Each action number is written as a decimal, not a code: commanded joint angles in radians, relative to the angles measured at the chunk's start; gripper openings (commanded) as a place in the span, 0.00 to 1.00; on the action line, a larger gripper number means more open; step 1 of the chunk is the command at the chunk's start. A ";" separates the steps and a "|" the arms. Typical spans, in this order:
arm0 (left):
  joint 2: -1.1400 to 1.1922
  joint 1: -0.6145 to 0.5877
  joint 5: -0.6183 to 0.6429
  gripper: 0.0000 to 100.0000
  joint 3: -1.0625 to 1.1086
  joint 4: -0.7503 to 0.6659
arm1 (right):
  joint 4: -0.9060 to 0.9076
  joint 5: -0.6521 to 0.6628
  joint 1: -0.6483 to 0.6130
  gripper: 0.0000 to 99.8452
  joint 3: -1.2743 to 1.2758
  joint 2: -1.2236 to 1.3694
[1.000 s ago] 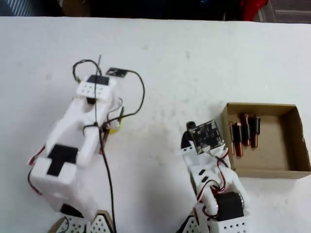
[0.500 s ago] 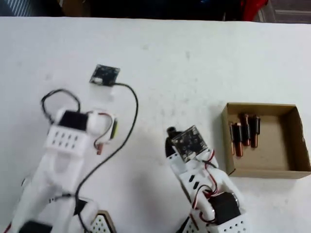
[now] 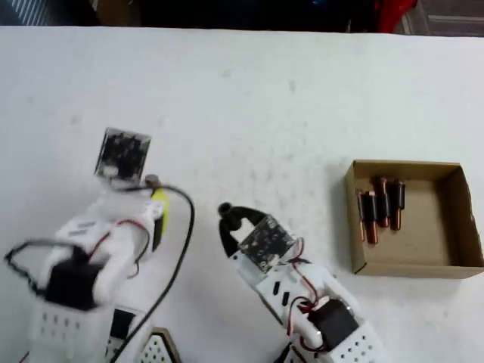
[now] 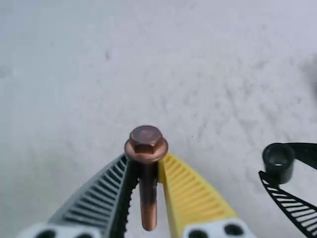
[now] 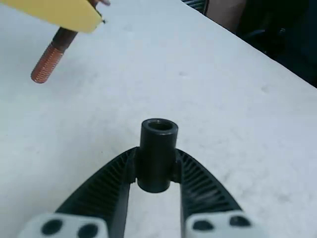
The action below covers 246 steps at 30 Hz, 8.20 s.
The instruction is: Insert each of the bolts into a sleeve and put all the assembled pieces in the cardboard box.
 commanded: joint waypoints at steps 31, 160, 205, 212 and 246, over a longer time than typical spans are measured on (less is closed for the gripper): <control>-0.579 0.231 0.178 0.02 0.284 -0.545 | -0.366 -0.155 -0.117 0.02 0.104 -0.004; -0.578 0.308 0.178 0.33 0.425 -0.315 | -0.274 -0.018 -0.065 0.02 0.103 -0.010; -0.578 -0.127 -0.094 0.02 0.037 -0.068 | -0.275 -0.017 -0.012 0.02 0.103 -0.010; -0.578 -0.163 -0.095 0.02 0.041 -0.008 | -0.274 -0.015 0.001 0.02 0.103 -0.010; -0.578 -0.223 -0.092 0.02 0.793 -0.020 | -0.101 -0.014 0.173 0.02 -0.031 -0.010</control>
